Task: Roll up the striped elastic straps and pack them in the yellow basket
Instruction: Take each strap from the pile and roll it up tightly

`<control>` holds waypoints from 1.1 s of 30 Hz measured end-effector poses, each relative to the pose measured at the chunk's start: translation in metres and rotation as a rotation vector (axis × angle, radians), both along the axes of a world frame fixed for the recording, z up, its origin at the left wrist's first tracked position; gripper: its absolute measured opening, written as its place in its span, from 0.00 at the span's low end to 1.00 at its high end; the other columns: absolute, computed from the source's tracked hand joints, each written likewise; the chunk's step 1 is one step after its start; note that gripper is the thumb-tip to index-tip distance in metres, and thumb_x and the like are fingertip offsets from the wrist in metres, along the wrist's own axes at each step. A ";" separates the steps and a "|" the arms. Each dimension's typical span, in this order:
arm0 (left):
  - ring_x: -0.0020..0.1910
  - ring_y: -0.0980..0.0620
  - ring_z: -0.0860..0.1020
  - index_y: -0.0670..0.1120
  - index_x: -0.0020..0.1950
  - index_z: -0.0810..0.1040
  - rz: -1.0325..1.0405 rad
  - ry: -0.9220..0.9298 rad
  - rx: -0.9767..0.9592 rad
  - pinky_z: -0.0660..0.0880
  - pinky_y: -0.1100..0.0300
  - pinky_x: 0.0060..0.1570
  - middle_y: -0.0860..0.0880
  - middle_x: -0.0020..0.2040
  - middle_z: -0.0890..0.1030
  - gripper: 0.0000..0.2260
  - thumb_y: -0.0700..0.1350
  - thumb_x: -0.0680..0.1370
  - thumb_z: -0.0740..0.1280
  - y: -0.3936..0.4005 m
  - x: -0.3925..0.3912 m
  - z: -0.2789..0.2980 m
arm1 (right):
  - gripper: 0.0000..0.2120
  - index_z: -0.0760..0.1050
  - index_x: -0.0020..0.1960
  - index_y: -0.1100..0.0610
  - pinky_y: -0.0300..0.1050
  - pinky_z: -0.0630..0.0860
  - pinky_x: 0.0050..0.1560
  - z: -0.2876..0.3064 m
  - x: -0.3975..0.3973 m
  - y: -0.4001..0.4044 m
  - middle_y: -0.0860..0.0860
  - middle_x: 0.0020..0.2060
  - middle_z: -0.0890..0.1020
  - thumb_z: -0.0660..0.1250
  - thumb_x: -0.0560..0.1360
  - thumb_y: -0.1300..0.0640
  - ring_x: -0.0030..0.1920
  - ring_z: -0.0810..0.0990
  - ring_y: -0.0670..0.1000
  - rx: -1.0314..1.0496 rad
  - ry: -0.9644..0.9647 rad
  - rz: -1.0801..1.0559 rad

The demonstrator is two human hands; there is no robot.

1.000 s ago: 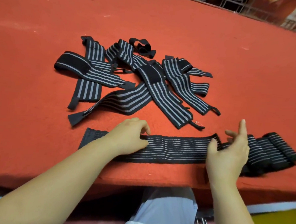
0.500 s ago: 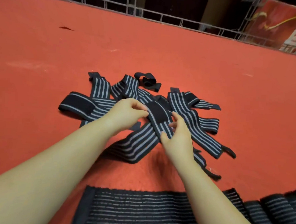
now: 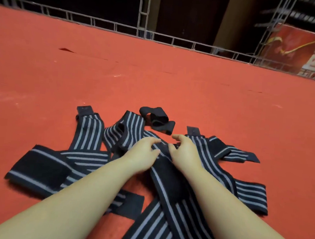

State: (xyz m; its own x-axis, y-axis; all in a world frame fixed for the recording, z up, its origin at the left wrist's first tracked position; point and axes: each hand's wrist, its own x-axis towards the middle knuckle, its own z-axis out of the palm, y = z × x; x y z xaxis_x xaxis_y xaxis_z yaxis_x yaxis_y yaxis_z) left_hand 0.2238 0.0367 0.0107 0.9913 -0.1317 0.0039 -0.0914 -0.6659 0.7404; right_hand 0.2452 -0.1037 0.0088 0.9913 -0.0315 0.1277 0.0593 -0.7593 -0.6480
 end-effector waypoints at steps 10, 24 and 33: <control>0.77 0.47 0.44 0.53 0.75 0.60 0.061 0.045 0.046 0.47 0.53 0.73 0.44 0.78 0.44 0.20 0.50 0.82 0.55 -0.019 0.094 -0.044 | 0.25 0.60 0.75 0.49 0.53 0.60 0.71 -0.048 0.096 0.002 0.50 0.71 0.68 0.58 0.79 0.48 0.73 0.62 0.53 0.086 0.083 0.043; 0.71 0.53 0.62 0.54 0.74 0.61 0.164 0.025 -0.269 0.62 0.66 0.62 0.52 0.76 0.59 0.24 0.40 0.79 0.56 -0.014 0.120 -0.052 | 0.20 0.65 0.73 0.55 0.37 0.57 0.70 -0.035 0.088 0.002 0.48 0.72 0.68 0.57 0.81 0.55 0.73 0.63 0.48 0.306 0.096 0.086; 0.71 0.64 0.54 0.51 0.73 0.64 -0.022 -0.125 -0.461 0.51 0.72 0.62 0.51 0.76 0.58 0.21 0.38 0.80 0.59 -0.007 -0.002 0.044 | 0.12 0.77 0.61 0.55 0.41 0.70 0.64 0.048 -0.025 0.000 0.47 0.59 0.80 0.63 0.79 0.59 0.61 0.76 0.46 0.742 -0.075 -0.018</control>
